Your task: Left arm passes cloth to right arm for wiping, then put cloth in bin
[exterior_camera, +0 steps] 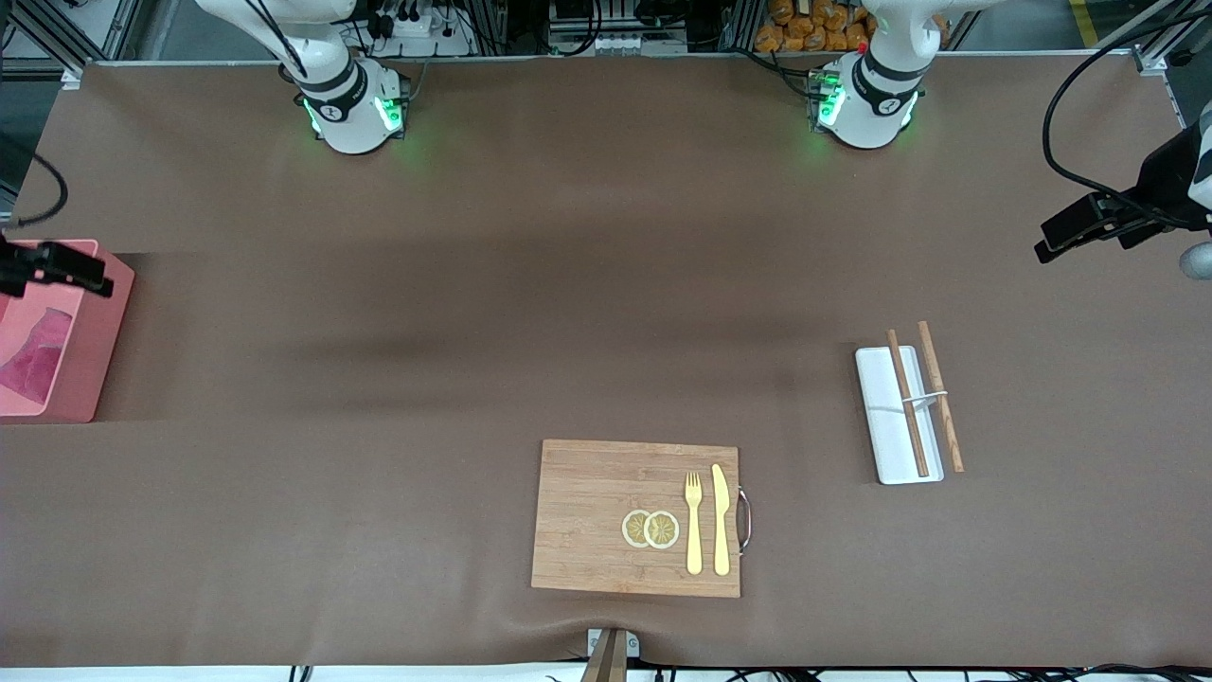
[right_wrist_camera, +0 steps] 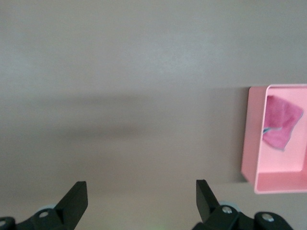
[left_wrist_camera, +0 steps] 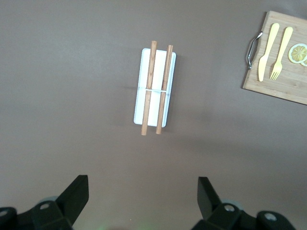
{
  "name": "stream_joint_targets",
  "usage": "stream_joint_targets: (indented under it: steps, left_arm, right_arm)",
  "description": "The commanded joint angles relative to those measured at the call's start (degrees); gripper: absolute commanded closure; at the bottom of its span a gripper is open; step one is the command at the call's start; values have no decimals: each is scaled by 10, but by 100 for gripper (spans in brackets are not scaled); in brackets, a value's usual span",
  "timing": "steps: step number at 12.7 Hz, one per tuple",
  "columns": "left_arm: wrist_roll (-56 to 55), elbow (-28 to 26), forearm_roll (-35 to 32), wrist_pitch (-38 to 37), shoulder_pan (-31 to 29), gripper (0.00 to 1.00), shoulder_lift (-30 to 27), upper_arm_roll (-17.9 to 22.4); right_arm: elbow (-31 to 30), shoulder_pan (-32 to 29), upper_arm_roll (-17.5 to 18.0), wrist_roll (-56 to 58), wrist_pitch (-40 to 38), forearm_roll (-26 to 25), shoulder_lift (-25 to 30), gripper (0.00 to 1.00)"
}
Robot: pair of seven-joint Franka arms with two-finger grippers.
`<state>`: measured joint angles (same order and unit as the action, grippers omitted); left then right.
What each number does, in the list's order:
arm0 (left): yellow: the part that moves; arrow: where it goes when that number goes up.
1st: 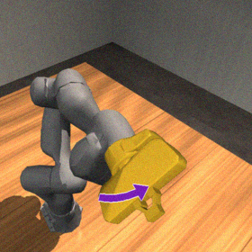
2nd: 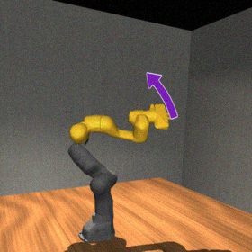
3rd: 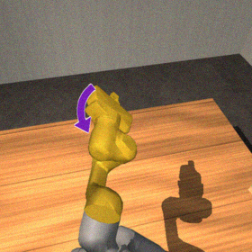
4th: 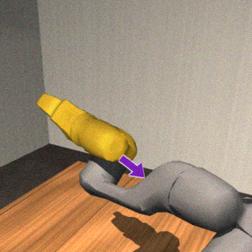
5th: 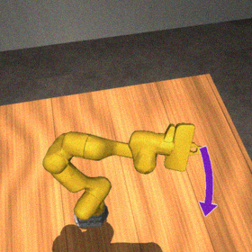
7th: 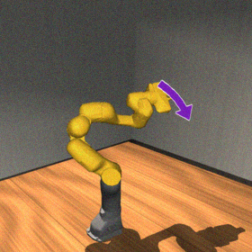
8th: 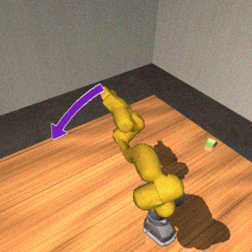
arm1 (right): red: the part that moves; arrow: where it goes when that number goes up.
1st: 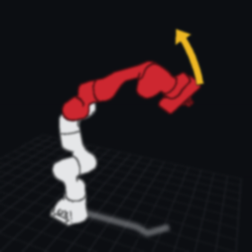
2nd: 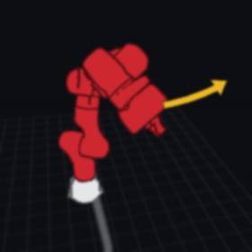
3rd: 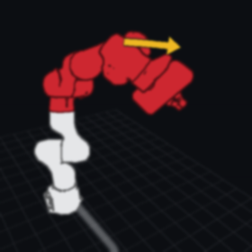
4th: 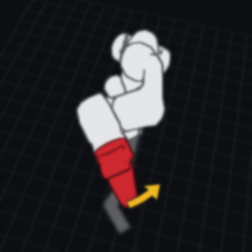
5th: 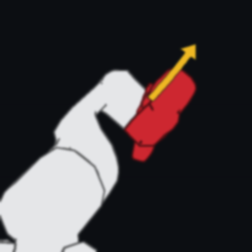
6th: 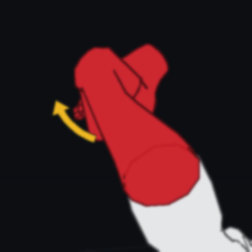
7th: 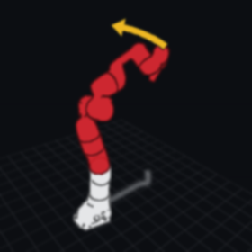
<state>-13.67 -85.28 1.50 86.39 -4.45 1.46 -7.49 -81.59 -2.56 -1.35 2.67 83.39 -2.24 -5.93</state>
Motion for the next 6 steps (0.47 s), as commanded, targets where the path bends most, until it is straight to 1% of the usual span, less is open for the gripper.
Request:
stream_joint_targets:
  steps: [1,2,4,6]
  left_arm:
    - [2,-17,-14,4,-1,0,-21,-2]
    - [2,-17,-14,1,0,0,-21,-2]
    - [2,-16,-14,0,0,0,-21,-2]
    - [3,-16,-14,-2,1,0,-21,-2]
  right_arm:
    - [-63,-8,41,-55,-16,7,80,0]
    - [-61,-10,54,-56,-35,10,83,0]
    - [-59,-15,53,-53,-38,62,91,0]
    - [-53,-14,51,-54,-37,70,91,0]
